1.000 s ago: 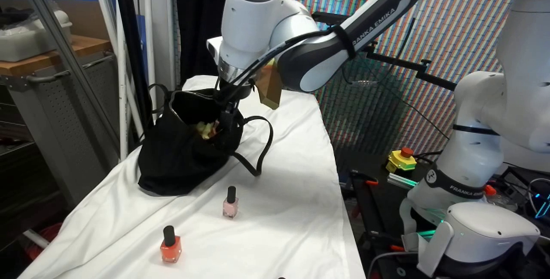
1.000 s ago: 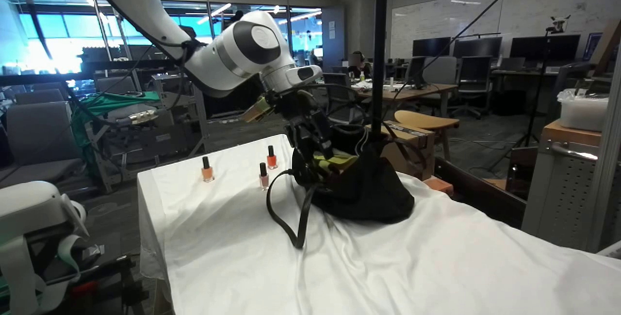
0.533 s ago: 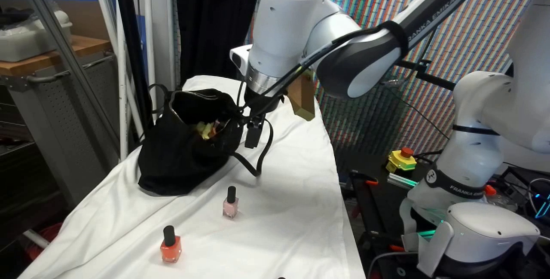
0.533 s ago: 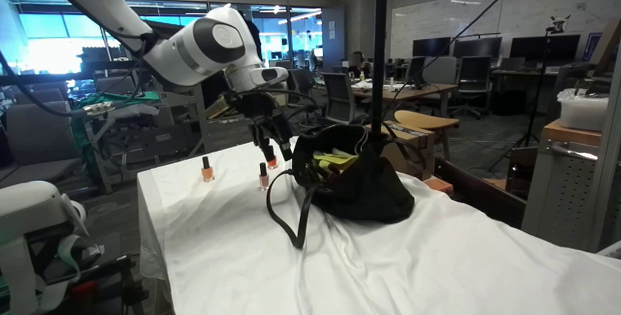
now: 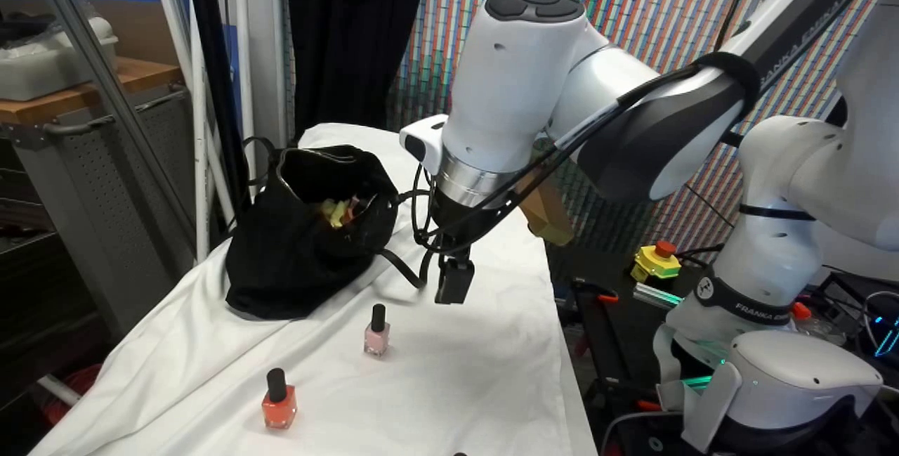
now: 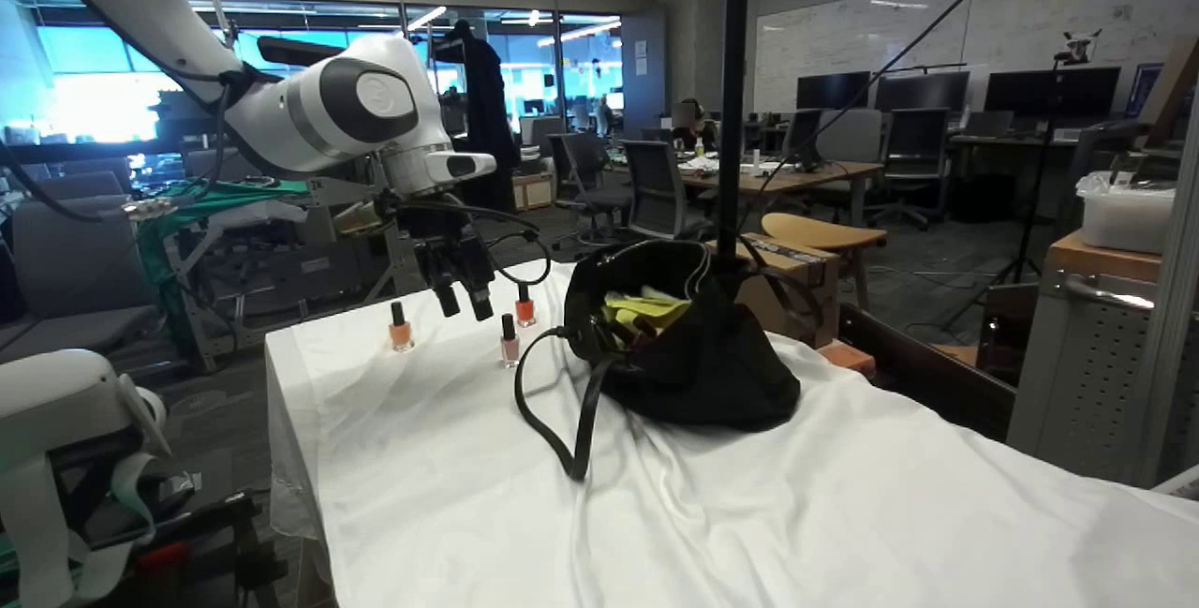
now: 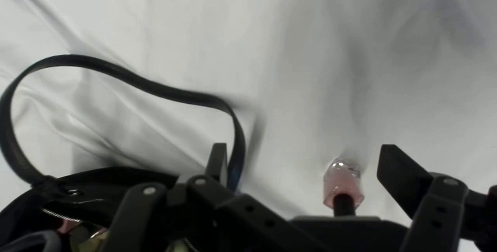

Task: Pick up the nail polish and put them in the bag

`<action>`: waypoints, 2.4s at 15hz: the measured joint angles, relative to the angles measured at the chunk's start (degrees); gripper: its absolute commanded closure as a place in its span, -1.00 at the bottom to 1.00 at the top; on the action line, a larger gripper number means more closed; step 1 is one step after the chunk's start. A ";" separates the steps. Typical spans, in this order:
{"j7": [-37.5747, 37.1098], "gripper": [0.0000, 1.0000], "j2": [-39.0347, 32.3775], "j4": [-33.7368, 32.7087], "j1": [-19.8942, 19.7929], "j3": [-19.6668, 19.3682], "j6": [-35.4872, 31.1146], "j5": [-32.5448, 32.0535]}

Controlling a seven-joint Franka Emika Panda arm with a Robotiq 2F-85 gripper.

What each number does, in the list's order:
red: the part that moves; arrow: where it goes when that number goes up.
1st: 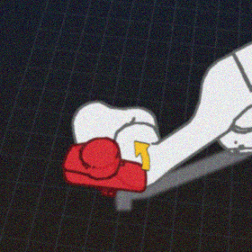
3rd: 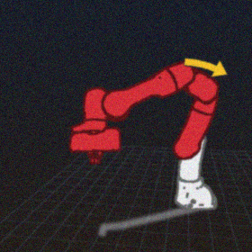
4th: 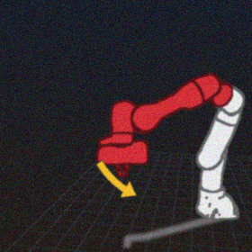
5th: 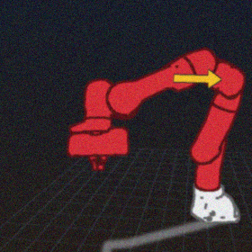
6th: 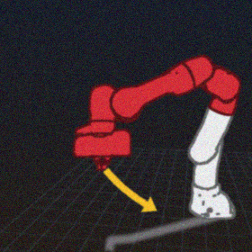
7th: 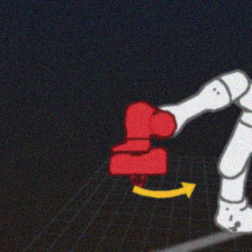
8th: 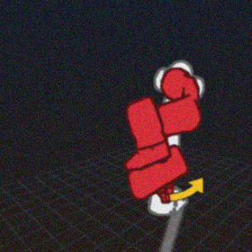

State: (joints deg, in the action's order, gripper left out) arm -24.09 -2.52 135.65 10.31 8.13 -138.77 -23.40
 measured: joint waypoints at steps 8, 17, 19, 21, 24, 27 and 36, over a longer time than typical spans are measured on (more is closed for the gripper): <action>1.84 -1.00 -1.36 -0.40 2.54 2.89 -0.14 7.99; 1.84 -1.00 -7.50 -5.44 2.74 2.65 -3.98 10.37; 1.84 -1.00 -9.14 -7.12 2.73 2.11 -4.65 10.62; 1.84 -1.00 -10.59 -8.74 2.70 1.46 -4.80 10.75; 1.84 -1.00 -12.47 -10.72 2.68 0.40 -4.85 10.80; 1.95 -1.00 -14.16 -12.19 2.63 -0.52 -4.85 10.87; 3.22 -1.00 -18.86 -14.90 2.61 -1.93 -4.84 11.28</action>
State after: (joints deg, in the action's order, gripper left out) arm -20.86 -21.39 120.76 12.93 6.20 -143.62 -12.12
